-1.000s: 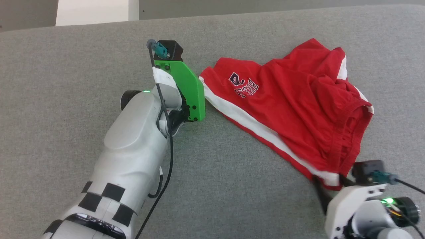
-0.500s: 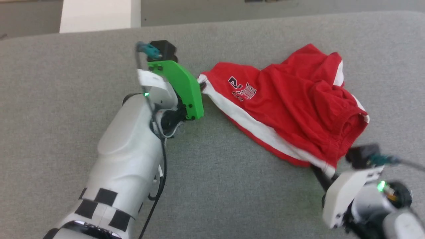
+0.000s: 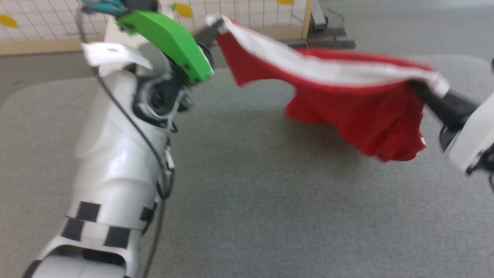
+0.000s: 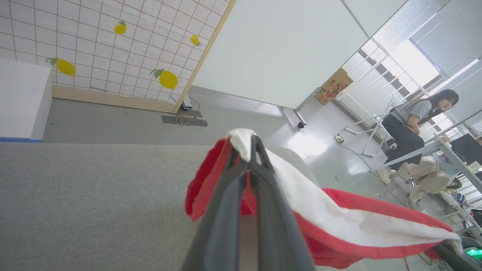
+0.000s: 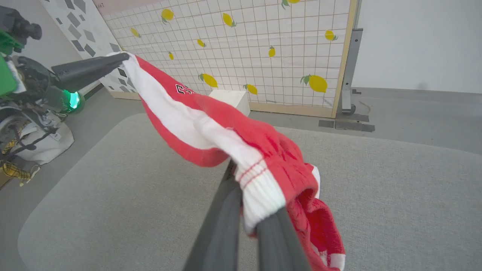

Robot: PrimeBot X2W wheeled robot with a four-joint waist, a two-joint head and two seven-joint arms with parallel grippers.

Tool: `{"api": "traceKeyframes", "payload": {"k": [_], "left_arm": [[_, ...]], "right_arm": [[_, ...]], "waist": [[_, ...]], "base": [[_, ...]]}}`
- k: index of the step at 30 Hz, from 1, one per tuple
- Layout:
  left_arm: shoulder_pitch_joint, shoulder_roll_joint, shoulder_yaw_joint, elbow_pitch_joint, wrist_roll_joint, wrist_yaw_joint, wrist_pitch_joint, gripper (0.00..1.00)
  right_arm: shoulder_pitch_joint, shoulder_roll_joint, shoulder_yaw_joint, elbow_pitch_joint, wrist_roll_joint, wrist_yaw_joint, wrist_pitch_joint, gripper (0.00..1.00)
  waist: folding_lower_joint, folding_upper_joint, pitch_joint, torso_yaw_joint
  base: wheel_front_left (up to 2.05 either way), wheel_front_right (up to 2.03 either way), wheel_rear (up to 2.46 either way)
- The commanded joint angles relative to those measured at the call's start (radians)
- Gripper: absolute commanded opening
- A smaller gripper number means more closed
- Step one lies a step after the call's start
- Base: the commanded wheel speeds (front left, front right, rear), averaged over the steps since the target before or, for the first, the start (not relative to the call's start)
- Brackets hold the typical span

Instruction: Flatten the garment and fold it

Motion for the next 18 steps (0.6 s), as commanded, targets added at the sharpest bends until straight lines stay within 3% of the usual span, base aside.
{"api": "traceKeyframes", "payload": {"k": [1,11,18], "left_arm": [[-0.023,0.014,0.016,-0.019,-0.006,0.009,-0.010,0.00],[-0.099,0.061,0.058,-0.103,0.043,0.094,-0.062,0.00],[-0.172,0.097,0.060,-0.081,0.092,0.156,-0.061,0.00]], "right_arm": [[-0.044,-0.002,-0.009,0.010,0.016,-0.001,0.014,0.00],[-0.294,0.007,-0.034,0.156,0.017,-0.001,0.050,0.00],[-0.472,0.059,0.000,0.303,-0.026,-0.001,0.060,0.00]], "waist": [[0.0000,-0.0001,-0.052,0.027],[0.0000,-0.0001,-0.083,0.068],[0.0000,-0.0001,-0.002,0.081]], "base": [[0.00,0.00,0.00],[0.00,0.00,0.00],[0.00,0.00,0.00]]}}
